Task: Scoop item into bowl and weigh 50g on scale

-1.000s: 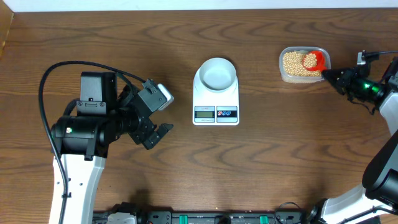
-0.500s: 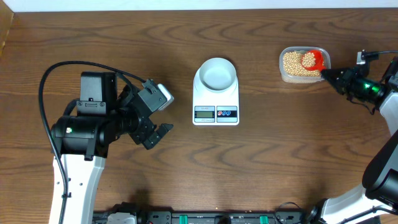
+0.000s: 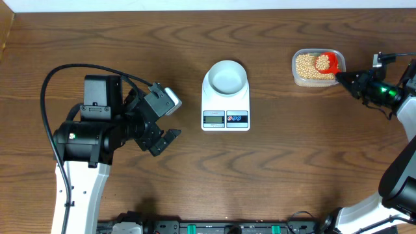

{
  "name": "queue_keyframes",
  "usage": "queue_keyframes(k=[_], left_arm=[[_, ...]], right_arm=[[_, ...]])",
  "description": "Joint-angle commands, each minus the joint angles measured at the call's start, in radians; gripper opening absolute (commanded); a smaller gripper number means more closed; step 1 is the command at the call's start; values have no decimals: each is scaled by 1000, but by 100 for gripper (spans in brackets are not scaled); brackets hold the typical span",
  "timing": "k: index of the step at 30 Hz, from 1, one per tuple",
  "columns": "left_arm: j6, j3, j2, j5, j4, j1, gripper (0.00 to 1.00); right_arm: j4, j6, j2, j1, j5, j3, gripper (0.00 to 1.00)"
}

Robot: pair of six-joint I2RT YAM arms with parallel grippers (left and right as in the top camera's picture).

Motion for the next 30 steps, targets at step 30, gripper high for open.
queue_keyframes(k=[30], left_arm=[[-20, 21, -8, 45, 53, 4, 98]], right_arm=[[18, 2, 12, -9, 84, 2, 1]])
